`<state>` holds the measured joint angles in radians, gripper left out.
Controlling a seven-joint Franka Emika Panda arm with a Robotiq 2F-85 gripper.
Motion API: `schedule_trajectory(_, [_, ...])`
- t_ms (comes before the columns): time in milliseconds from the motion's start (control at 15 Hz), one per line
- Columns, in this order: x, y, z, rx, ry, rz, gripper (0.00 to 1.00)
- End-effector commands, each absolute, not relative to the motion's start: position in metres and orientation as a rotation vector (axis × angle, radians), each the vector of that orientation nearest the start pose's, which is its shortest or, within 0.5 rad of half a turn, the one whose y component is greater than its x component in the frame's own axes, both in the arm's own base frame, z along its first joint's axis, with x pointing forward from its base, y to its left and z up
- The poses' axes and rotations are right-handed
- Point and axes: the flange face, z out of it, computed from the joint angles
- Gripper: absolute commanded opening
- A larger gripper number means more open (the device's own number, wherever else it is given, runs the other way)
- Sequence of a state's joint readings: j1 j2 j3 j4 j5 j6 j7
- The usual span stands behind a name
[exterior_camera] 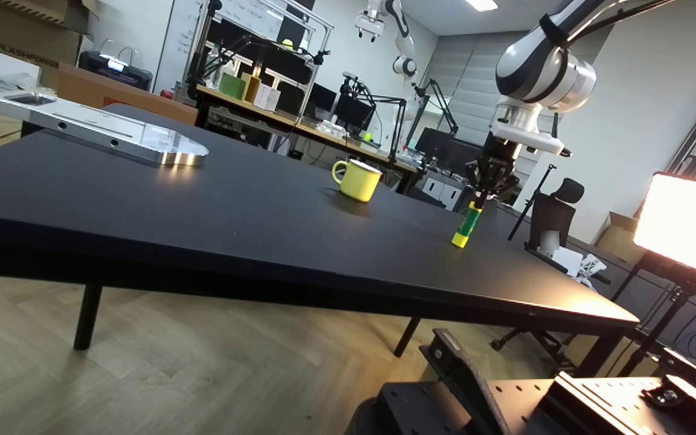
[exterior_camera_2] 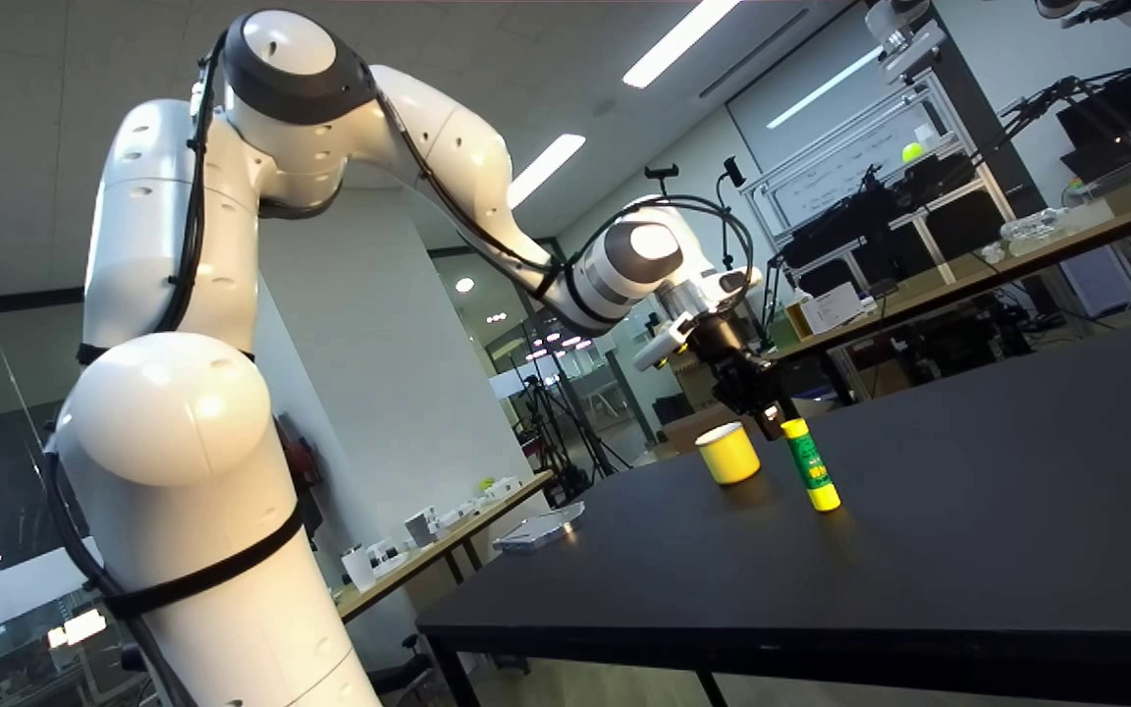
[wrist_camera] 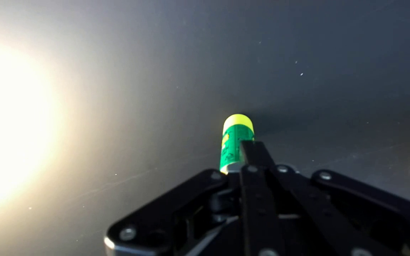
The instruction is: Put the paper glue in the mug
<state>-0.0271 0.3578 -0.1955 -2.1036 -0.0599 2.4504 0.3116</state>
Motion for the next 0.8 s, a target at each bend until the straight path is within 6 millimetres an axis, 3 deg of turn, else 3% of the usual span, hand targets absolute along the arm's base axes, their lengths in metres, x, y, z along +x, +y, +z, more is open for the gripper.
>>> schedule_trajectory(0, [0.564,-0.117,0.273,-3.157,0.735,0.087,0.33])
schedule_trajectory(333, [0.562,-0.117,0.272,-3.172,0.732,0.244,0.66])
schedule_trajectory(600, [0.565,-0.137,0.267,-3.188,0.768,0.201,0.93])
schedule_trajectory(733, [0.570,-0.147,0.266,-3.191,0.782,0.117,1.00])
